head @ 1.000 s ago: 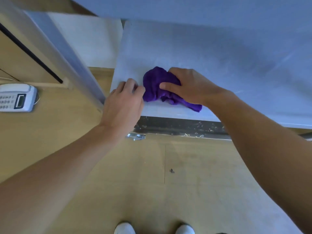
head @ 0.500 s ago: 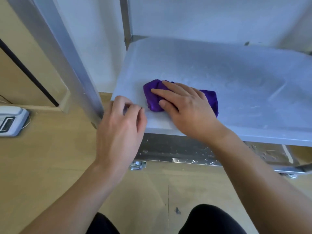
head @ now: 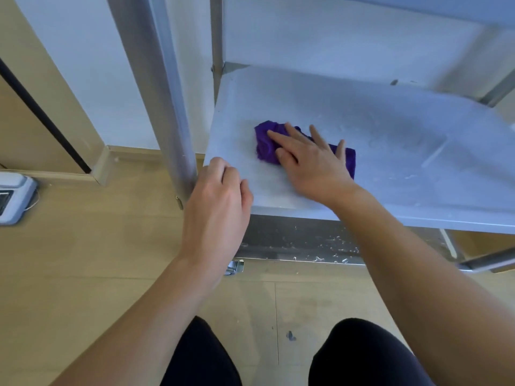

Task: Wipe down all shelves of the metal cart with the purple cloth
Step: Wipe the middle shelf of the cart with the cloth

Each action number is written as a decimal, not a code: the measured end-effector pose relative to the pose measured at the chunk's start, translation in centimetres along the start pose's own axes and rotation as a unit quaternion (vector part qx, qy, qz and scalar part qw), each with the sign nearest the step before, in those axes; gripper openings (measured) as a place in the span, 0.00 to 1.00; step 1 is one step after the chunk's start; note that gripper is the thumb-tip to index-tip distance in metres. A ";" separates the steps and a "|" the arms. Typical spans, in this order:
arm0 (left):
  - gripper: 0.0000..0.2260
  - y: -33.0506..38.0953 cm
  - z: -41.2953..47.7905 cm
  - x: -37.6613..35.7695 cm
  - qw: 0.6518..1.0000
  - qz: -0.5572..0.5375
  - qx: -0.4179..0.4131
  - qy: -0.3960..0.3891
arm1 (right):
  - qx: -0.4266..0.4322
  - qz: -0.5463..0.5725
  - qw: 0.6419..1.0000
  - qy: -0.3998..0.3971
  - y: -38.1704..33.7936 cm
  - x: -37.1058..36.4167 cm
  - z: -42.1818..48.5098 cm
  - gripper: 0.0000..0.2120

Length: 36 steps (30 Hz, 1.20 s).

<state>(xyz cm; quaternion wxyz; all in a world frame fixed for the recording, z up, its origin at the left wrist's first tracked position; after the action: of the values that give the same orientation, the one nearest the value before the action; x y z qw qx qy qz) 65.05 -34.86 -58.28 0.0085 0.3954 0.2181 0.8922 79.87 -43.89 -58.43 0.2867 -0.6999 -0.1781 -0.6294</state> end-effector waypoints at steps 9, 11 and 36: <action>0.07 -0.8 -0.1 -0.1 1.000 -0.017 0.011 -0.024 | 0.056 0.076 0.995 -0.012 -3.7 -0.7 -1.0 0.20; 0.07 -0.4 0.1 -0.2 1.000 -0.011 0.002 -0.025 | 0.037 0.062 0.997 -0.012 -2.3 -0.5 0.3 0.20; 0.11 1.4 1.8 -0.9 0.996 0.020 0.054 -0.068 | 0.102 0.040 0.994 0.019 0.9 -0.2 1.5 0.21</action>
<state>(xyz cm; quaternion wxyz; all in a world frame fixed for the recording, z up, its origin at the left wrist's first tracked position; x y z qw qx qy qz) 67.12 -35.59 -57.27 -0.0157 0.4596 0.2573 0.8499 81.56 -43.68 -58.84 0.3851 -0.6616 -0.2082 -0.6089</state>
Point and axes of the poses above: each hand's wrist, its own z-axis towards the middle knuckle, its own x-axis out of the back of the hand, y = z × x, the point moved 5 cm from there along z, towards the middle knuckle, and after that the axes turned 4 degrees about -z, right-handed, at the moved point
